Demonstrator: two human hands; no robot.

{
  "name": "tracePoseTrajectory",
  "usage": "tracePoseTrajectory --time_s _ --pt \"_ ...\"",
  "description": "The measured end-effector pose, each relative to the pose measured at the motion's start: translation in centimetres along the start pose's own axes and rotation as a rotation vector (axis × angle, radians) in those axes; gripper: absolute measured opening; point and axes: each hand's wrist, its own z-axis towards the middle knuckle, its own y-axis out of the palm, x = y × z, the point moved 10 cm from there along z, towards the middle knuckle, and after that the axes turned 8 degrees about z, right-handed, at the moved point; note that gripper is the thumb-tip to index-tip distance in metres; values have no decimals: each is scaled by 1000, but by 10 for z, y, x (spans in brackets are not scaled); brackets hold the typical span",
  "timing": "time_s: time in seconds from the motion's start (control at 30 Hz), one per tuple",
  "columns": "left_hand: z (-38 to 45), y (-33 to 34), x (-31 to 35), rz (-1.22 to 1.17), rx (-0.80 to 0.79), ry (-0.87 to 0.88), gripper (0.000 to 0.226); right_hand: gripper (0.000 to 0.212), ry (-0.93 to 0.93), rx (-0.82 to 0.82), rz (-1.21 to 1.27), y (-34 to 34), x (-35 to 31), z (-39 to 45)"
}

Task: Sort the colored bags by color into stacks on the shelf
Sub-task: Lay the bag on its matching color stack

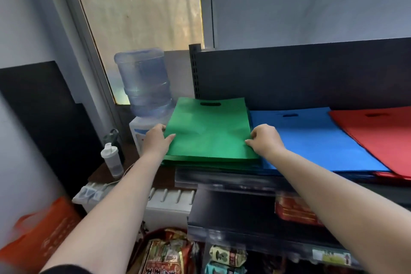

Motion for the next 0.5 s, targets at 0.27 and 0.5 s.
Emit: tracePoseTrajectory --time_s 0.27,0.5 --pt "11 39 29 485 -149 158 53 39 -20 -18 -224 0 14 6" --pt "5 58 183 552 -74 486 50 59 -57 3 -337 -78 49 16"
